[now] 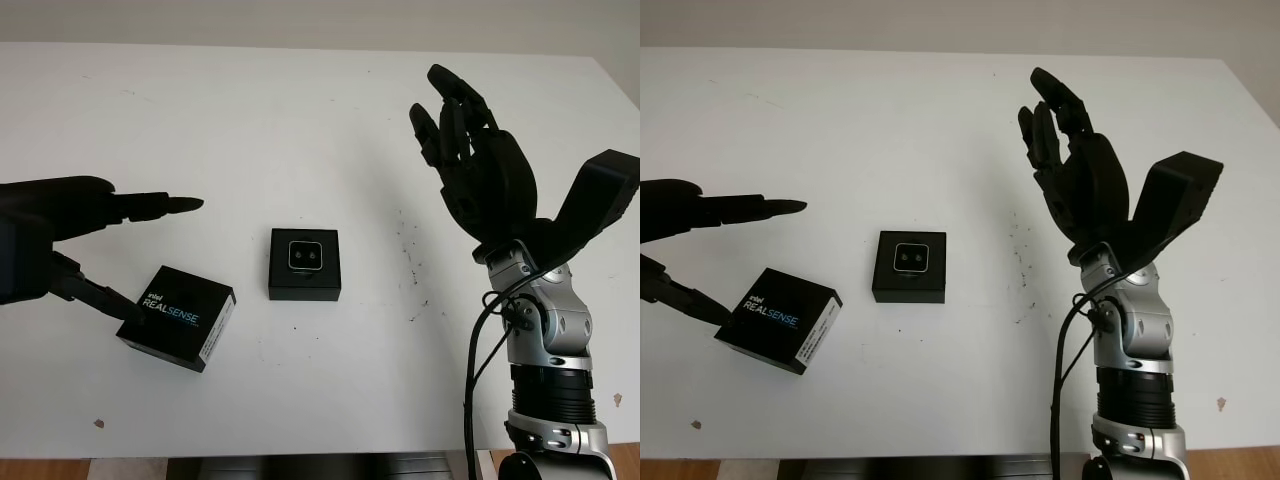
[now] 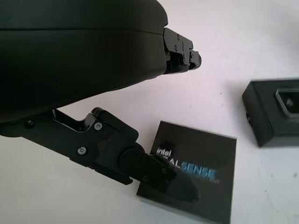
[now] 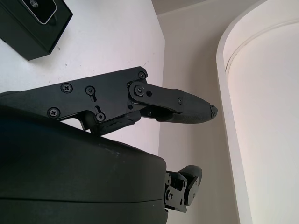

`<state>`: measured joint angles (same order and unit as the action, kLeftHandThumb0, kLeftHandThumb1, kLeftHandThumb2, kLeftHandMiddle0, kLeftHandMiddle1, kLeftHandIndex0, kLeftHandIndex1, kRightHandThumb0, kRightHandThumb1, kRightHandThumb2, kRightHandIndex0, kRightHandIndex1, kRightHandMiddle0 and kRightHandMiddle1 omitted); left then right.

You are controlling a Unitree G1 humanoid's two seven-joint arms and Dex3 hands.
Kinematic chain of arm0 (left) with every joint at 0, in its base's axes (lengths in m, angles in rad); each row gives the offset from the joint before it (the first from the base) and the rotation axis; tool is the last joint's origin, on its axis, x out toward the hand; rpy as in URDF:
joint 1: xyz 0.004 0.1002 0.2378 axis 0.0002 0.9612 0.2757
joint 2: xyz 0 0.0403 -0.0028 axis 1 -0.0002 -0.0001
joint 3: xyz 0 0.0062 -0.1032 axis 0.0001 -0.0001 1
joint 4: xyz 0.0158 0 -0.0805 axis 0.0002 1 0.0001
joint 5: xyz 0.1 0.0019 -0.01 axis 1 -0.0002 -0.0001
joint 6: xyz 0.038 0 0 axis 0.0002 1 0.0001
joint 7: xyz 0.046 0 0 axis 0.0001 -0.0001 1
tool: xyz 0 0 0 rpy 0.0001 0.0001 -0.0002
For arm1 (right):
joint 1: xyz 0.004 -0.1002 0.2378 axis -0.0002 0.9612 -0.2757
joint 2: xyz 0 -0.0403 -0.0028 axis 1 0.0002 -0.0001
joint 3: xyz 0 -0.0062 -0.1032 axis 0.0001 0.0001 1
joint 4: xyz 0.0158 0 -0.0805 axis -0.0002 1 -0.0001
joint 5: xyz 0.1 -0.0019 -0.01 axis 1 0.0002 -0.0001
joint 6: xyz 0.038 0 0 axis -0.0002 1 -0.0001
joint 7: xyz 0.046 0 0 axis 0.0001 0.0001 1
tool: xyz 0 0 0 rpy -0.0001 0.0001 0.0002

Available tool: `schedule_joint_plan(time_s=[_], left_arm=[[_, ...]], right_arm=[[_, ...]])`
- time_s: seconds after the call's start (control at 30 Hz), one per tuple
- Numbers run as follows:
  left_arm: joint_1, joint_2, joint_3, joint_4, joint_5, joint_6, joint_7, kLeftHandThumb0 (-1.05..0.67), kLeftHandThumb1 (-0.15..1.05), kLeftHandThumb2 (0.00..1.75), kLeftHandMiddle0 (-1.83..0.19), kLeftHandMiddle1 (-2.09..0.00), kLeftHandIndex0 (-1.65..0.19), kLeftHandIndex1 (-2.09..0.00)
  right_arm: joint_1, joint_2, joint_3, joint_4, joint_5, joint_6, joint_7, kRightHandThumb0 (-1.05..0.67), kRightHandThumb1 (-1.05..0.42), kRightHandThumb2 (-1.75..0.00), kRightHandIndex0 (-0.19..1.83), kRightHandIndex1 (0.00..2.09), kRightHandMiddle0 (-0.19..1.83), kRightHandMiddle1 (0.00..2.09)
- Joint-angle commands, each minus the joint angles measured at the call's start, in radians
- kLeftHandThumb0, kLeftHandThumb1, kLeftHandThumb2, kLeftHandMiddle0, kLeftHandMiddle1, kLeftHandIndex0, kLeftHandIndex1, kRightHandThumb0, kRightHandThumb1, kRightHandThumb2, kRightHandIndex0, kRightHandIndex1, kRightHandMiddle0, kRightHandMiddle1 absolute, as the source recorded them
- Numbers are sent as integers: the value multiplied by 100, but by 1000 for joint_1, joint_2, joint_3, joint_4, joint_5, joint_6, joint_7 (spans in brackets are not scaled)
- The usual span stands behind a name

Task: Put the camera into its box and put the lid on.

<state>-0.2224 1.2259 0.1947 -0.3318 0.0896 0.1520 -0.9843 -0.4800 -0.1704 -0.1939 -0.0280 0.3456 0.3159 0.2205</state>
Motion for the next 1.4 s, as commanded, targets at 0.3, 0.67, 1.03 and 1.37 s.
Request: schedule_joint_plan(time_s=[0.3, 0.67, 1.03, 1.37], left_arm=[[31, 43, -28, -99, 44, 60, -77, -71, 86, 5, -7, -4, -1, -3], [76, 33, -68, -152, 85, 97, -94, -75, 88, 6, 4, -2, 10, -1], [155, -61, -72, -162, 84, 84, -15, -66, 89, 6, 4, -5, 10, -3], [216, -163, -74, -151, 156, -63, 153, -60, 93, 6, 5, -60, -5, -19]], right_arm=[[-3, -5, -7, -11, 17, 6, -4, -64, -105, -54, 8, 1, -19, 66], [1, -8, 1, -16, 9, 2, -6, -62, -105, -53, 10, 3, -19, 71], [9, -10, 1, -19, 13, -3, 4, -62, -105, -52, 10, 3, -19, 70], [11, -10, 2, -21, 13, -3, 9, -62, -105, -53, 10, 3, -19, 73]])
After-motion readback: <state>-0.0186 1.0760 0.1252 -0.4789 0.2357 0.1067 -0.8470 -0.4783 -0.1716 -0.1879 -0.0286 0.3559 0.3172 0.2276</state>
